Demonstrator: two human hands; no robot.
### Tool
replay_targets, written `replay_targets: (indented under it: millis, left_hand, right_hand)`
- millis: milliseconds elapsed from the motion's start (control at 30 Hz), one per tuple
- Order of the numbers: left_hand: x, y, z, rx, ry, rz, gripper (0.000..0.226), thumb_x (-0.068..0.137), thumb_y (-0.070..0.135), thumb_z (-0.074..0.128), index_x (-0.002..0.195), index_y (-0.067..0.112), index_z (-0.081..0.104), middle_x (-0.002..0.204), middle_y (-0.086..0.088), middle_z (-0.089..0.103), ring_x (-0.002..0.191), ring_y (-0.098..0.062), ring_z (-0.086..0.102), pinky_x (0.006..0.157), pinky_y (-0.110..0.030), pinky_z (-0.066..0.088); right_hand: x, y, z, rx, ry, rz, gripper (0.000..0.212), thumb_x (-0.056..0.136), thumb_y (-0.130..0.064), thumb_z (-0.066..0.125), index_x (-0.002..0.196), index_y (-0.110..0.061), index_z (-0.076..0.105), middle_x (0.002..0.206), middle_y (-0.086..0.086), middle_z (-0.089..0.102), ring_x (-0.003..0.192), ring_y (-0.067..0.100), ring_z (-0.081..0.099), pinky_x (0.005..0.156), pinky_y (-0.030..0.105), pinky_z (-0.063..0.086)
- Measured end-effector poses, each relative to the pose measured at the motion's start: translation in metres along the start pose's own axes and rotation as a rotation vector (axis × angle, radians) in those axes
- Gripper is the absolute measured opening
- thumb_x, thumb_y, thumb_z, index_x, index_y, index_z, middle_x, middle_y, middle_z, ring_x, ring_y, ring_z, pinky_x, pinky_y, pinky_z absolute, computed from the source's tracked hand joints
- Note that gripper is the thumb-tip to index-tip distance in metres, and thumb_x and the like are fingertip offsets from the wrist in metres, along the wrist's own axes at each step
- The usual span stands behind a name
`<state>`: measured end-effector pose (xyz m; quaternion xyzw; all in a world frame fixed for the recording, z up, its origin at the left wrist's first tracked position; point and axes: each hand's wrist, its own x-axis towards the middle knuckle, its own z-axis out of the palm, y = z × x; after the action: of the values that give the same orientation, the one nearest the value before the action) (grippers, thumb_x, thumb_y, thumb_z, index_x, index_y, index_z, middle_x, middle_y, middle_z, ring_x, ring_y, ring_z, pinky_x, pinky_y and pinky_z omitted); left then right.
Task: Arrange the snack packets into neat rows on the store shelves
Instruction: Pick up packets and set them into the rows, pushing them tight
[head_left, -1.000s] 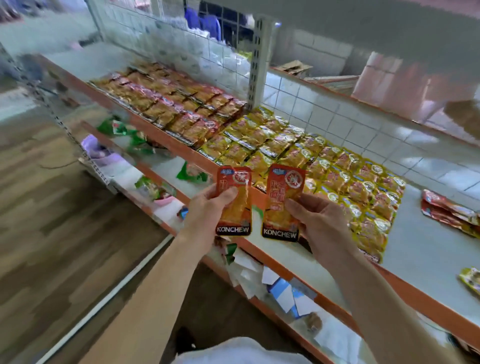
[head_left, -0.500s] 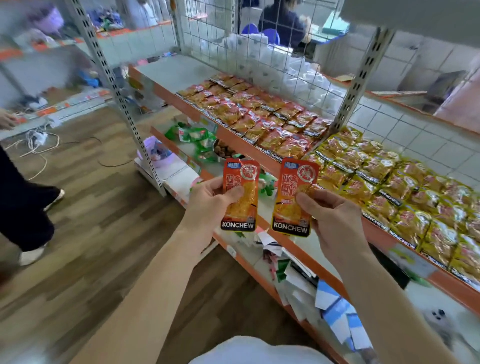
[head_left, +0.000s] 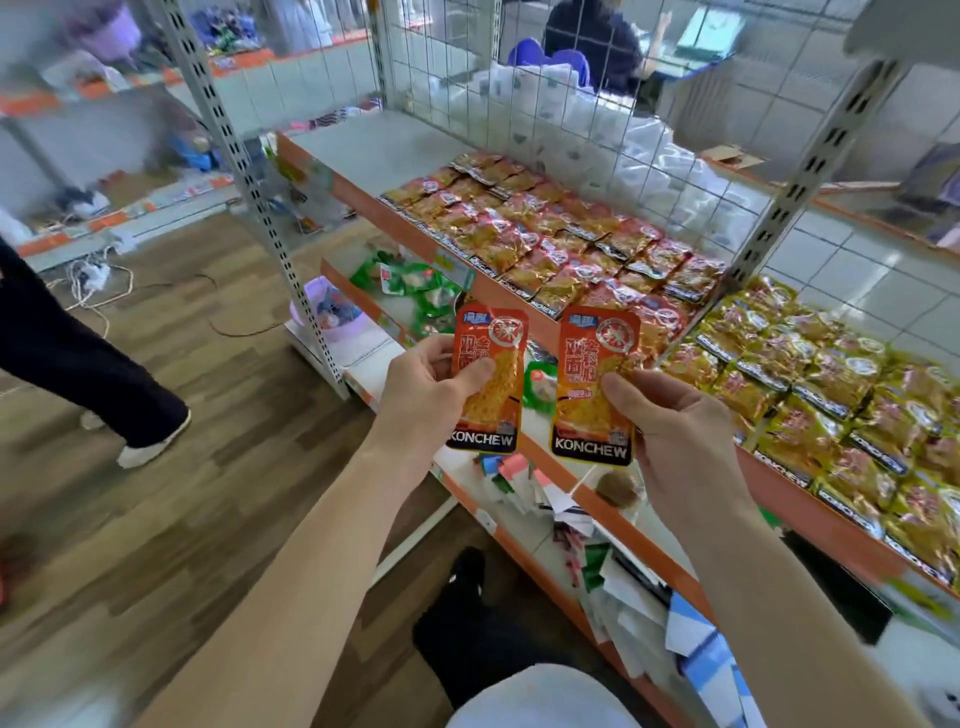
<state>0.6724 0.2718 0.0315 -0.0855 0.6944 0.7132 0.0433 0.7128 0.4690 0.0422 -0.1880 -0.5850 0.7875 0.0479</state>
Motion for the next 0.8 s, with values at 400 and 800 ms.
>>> replay_targets:
  millis: [400, 800]
  left_hand:
    - [0.135, 0.030, -0.043, 0.034, 0.017, -0.041, 0.021, 0.085, 0.011, 0.077, 0.106, 0.012, 0.073, 0.094, -0.005, 0.078, 0.081, -0.022, 0.075, 0.073, -0.034, 0.059]
    - [0.260, 0.049, -0.062, 0.087, 0.013, -0.032, 0.014, 0.098, 0.008, 0.063, 0.103, 0.019, 0.070, 0.090, 0.004, 0.078, 0.087, -0.018, 0.075, 0.076, -0.030, 0.060]
  right_hand:
    - [0.113, 0.006, 0.086, 0.000, 0.056, 0.013, 0.010, 0.075, -0.018, 0.081, 0.083, -0.016, 0.076, 0.091, 0.007, 0.077, 0.088, 0.027, 0.074, 0.086, 0.043, 0.058]
    - [0.224, -0.011, 0.155, -0.054, 0.072, 0.026, 0.008, 0.086, -0.012, 0.076, 0.089, -0.019, 0.074, 0.095, 0.005, 0.077, 0.094, 0.023, 0.073, 0.091, 0.036, 0.056]
